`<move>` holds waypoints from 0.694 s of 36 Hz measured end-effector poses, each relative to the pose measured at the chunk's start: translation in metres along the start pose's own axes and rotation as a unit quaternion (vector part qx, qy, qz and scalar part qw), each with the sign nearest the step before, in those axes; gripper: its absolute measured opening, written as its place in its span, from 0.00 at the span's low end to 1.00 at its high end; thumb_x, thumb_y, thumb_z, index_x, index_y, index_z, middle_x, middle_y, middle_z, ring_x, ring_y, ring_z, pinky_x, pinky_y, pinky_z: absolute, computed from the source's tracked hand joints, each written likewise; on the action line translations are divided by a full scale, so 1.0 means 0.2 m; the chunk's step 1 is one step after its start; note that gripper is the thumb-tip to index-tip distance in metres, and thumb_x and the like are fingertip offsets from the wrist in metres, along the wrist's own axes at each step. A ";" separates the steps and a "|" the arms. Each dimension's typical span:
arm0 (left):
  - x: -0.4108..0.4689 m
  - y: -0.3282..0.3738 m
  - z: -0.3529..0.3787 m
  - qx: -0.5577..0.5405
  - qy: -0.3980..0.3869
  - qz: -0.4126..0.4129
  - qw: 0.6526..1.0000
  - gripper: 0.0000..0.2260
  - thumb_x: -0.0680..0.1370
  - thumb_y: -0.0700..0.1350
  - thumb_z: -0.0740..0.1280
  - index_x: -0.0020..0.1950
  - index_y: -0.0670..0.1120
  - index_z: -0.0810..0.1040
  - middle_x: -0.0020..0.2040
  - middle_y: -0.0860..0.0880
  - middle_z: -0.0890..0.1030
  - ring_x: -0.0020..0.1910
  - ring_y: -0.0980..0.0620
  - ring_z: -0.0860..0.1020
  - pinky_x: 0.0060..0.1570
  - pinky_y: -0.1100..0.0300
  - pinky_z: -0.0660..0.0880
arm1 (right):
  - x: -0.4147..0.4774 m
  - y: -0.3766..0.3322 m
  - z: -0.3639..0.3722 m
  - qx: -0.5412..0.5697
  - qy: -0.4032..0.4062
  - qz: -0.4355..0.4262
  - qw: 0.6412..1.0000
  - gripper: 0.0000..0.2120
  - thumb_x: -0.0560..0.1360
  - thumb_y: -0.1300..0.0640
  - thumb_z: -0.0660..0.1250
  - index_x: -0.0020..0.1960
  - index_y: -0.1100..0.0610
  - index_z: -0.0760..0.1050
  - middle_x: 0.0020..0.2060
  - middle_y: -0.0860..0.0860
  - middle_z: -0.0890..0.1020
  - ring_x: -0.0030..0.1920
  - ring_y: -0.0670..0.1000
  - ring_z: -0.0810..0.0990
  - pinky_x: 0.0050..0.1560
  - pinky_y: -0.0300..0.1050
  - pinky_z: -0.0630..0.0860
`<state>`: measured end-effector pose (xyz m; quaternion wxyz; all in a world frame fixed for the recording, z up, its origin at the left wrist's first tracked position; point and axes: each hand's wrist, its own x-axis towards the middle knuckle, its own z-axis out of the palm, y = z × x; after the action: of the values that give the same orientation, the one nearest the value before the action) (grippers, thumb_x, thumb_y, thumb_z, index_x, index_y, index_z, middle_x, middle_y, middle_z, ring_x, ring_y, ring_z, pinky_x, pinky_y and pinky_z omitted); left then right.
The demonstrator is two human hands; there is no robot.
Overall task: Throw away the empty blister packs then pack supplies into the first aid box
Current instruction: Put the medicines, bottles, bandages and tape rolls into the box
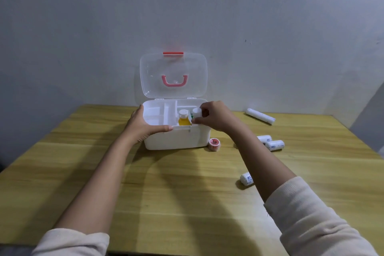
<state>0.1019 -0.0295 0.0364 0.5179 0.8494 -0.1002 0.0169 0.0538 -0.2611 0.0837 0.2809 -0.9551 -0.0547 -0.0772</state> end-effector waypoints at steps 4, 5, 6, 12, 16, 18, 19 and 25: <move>-0.01 0.01 0.01 0.001 0.005 0.001 1.000 0.53 0.48 0.65 0.77 0.71 0.53 0.68 0.70 0.51 0.72 0.66 0.51 0.71 0.57 0.58 0.68 | -0.01 0.00 0.01 0.025 0.037 -0.015 0.999 0.15 0.68 0.54 0.73 0.51 0.59 0.77 0.38 0.51 0.78 0.38 0.51 0.75 0.38 0.45 0.73; -0.01 0.01 0.01 0.002 0.007 0.001 1.000 0.53 0.48 0.65 0.77 0.71 0.53 0.68 0.70 0.51 0.72 0.66 0.51 0.71 0.57 0.58 0.68 | -0.01 0.01 0.01 0.028 0.048 -0.022 0.998 0.14 0.68 0.54 0.72 0.51 0.59 0.77 0.40 0.52 0.80 0.40 0.52 0.77 0.40 0.46 0.75; -0.01 0.02 0.01 0.003 0.007 -0.001 1.000 0.53 0.47 0.65 0.76 0.71 0.53 0.68 0.70 0.50 0.71 0.65 0.52 0.71 0.57 0.58 0.68 | -0.01 0.01 0.01 0.035 0.058 -0.028 0.997 0.14 0.69 0.55 0.72 0.51 0.59 0.77 0.41 0.54 0.81 0.42 0.53 0.78 0.43 0.49 0.77; 0.00 0.01 0.00 0.014 0.001 -0.006 1.000 0.54 0.48 0.66 0.77 0.71 0.53 0.68 0.70 0.50 0.71 0.67 0.50 0.71 0.58 0.56 0.69 | -0.03 0.01 0.03 0.053 0.099 -0.060 0.992 0.13 0.71 0.55 0.71 0.52 0.60 0.79 0.46 0.55 0.83 0.47 0.53 0.80 0.51 0.51 0.79; 0.00 0.00 -0.01 0.016 -0.005 -0.006 1.000 0.54 0.47 0.67 0.79 0.71 0.56 0.68 0.69 0.52 0.72 0.68 0.50 0.71 0.63 0.51 0.72 | -0.03 0.00 0.03 0.050 0.103 -0.067 0.991 0.13 0.72 0.56 0.70 0.54 0.60 0.79 0.48 0.55 0.84 0.48 0.53 0.80 0.52 0.51 0.78; 0.00 0.00 -0.01 0.016 -0.008 -0.006 1.000 0.53 0.48 0.67 0.79 0.70 0.56 0.68 0.69 0.53 0.73 0.68 0.50 0.72 0.66 0.48 0.72 | -0.03 0.00 0.03 0.047 0.103 -0.073 0.991 0.13 0.72 0.56 0.69 0.54 0.60 0.79 0.48 0.55 0.84 0.49 0.52 0.80 0.53 0.49 0.78; 0.00 -0.01 -0.01 0.017 -0.010 -0.006 1.000 0.53 0.48 0.67 0.80 0.71 0.56 0.68 0.69 0.52 0.73 0.68 0.50 0.72 0.66 0.48 0.72 | -0.03 0.00 0.03 0.048 0.101 -0.077 0.991 0.13 0.72 0.56 0.69 0.55 0.60 0.79 0.50 0.55 0.84 0.50 0.52 0.80 0.54 0.47 0.77; 0.00 0.00 0.00 0.014 -0.001 0.002 1.000 0.52 0.48 0.66 0.78 0.71 0.54 0.68 0.69 0.51 0.73 0.67 0.49 0.72 0.60 0.54 0.71 | -0.09 0.12 -0.06 0.140 0.170 -0.064 0.973 0.14 0.74 0.57 0.68 0.58 0.59 0.77 0.55 0.54 0.81 0.55 0.49 0.79 0.59 0.48 0.77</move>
<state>0.1030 -0.0295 0.0355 0.5058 0.8564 -0.1018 0.0186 0.0385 -0.2884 0.0779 0.4115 -0.8736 -0.0771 -0.2479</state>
